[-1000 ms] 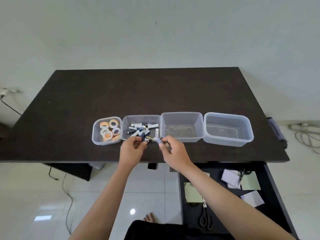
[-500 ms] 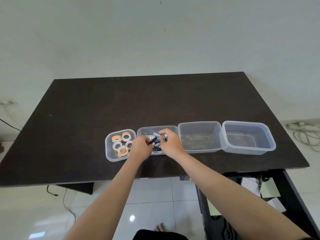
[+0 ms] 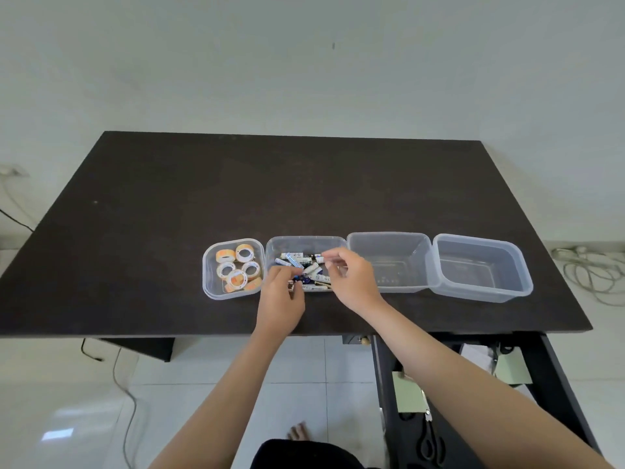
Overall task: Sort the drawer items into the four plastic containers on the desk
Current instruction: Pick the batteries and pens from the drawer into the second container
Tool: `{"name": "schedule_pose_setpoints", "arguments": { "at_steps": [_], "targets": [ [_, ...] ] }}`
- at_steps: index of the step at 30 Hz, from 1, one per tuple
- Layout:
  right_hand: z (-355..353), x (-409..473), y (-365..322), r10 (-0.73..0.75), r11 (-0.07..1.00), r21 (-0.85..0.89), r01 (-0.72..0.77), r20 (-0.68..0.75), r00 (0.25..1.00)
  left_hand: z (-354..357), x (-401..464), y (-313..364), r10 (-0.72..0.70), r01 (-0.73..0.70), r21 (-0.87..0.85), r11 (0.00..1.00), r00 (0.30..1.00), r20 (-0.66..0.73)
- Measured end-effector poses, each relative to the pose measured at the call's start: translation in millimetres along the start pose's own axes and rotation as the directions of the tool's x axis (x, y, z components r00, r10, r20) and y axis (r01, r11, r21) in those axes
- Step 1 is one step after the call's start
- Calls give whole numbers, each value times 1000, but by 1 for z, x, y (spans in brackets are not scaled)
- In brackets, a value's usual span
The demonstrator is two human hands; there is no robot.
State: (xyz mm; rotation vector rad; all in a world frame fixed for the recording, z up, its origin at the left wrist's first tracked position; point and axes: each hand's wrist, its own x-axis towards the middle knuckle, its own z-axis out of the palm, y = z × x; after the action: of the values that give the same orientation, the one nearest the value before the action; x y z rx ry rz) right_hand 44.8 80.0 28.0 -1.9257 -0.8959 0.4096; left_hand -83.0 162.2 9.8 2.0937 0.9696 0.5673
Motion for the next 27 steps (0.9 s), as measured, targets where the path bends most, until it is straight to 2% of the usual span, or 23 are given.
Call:
{"name": "schedule_pose_setpoints", "arguments": {
  "at_steps": [3,5,10,14,17,21,24,27],
  "targets": [
    [-23,-26,12,-121,992,-32,120,-23,992,18,-31,8,64,-65,-47,997,998,-29],
    [-40,-47,27,-160,984,-75,162,35,987,37,-52,12,100,-100,-63,993,995,-11],
    [-87,-103,83,-75,971,-208,117,197,977,95,-111,29,59,-51,-64,997,991,120],
    [-125,-147,134,16,941,-324,102,343,939,142,-154,51,-19,36,-67,997,973,232],
    [-145,-173,169,114,915,-398,65,409,905,177,-177,64,-98,96,24,995,915,391],
    [-160,-197,209,234,870,-491,48,497,836,218,-195,70,-279,182,224,957,784,554],
    [-170,-207,235,285,842,-538,53,525,802,242,-199,71,-411,224,373,900,720,560],
    [-183,-209,258,281,830,-555,53,499,820,260,-200,69,-516,259,488,833,680,521]
  ]
}}
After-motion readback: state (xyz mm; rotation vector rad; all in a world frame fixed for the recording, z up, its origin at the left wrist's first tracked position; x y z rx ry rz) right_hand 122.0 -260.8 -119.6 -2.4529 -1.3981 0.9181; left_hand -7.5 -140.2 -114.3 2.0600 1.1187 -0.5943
